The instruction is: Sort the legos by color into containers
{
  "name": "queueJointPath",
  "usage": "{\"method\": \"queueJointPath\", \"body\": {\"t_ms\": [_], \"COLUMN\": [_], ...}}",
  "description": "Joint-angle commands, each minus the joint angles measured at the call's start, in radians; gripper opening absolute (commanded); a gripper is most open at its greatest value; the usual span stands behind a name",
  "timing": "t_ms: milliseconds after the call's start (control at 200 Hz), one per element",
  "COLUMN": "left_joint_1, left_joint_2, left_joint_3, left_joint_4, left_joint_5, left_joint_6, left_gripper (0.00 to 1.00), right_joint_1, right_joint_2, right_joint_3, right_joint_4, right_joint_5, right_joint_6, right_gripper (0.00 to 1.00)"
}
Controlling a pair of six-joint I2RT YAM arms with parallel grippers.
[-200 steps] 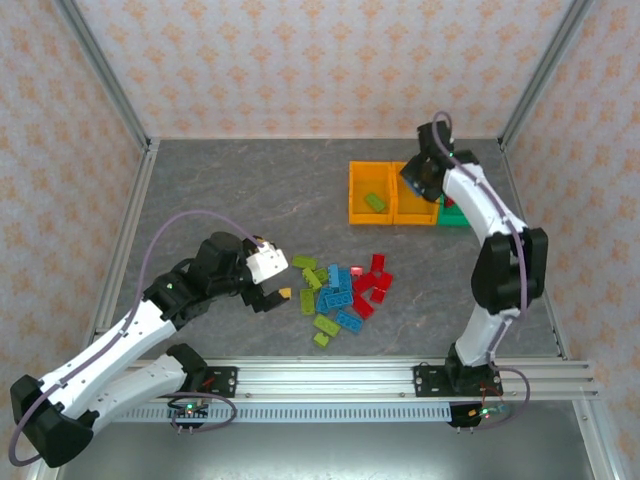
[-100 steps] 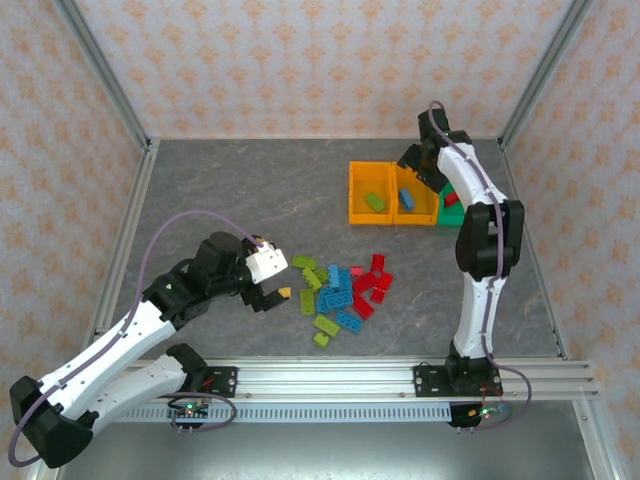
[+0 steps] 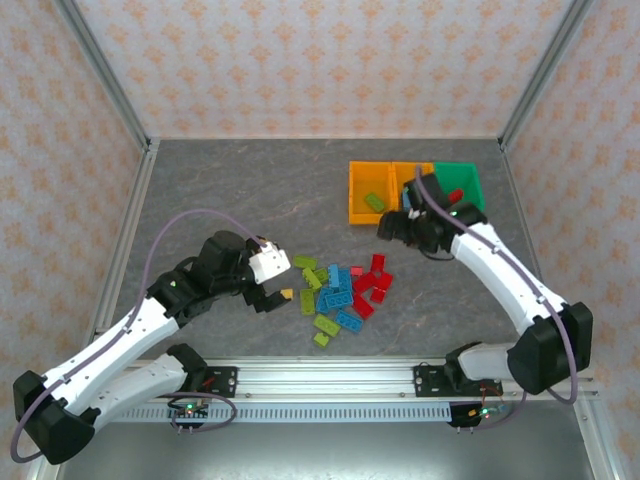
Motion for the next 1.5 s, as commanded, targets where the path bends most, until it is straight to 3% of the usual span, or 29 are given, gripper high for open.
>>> {"method": "queueJointPath", "body": {"t_ms": [0, 365, 535, 661, 901, 1011, 1151, 1291, 1496], "left_joint_1": [0.006, 0.006, 0.005, 0.006, 0.006, 0.006, 0.006, 0.007, 0.009], "left_joint_2": [0.013, 0.014, 0.014, 0.006, 0.004, 0.004, 0.003, 0.002, -0.029], "left_joint_3": [-0.003, -0.004, -0.005, -0.006, -0.007, -0.008, -0.004, 0.005, -0.004], "left_joint_4": [0.020, 0.006, 0.006, 0.002, 0.011, 0.015, 0.018, 0.010, 0.004], "left_joint_5": [0.038, 0.013, 0.013, 0.024, 0.030, 0.017, -0.002, -0.030, -0.084], "left_joint_6": [0.021, 0.022, 0.021, 0.025, 0.028, 0.026, 0.025, 0.034, 0.042], "left_gripper": [1.00, 1.00, 1.00, 1.00, 1.00, 1.00, 1.00, 1.00, 1.00], "right_joint_1": [0.052, 0.080, 0.081, 0.081, 0.068, -0.027, -0.270, -0.442, -0.521], "right_joint_2": [0.063, 0.304, 0.388, 0.362, 0.163, 0.057, 0.039, 0.280, 0.641], "right_joint_3": [-0.071, -0.053, -0.026, -0.040, -0.082, -0.067, -0.001, 0.224, 0.556], "right_joint_4": [0.030, 0.183, 0.189, 0.197, 0.161, 0.151, 0.204, 0.173, 0.079], "right_joint_5": [0.004, -0.023, 0.035, 0.069, 0.208, 0.266, 0.227, 0.152, 0.118], "right_joint_6": [0.007, 0.032, 0.053, 0.072, 0.116, 0.114, 0.074, 0.011, 0.007], "right_gripper": [0.83, 0.71, 0.52, 0.33, 0.25, 0.24, 0.24, 0.24, 0.29]}}
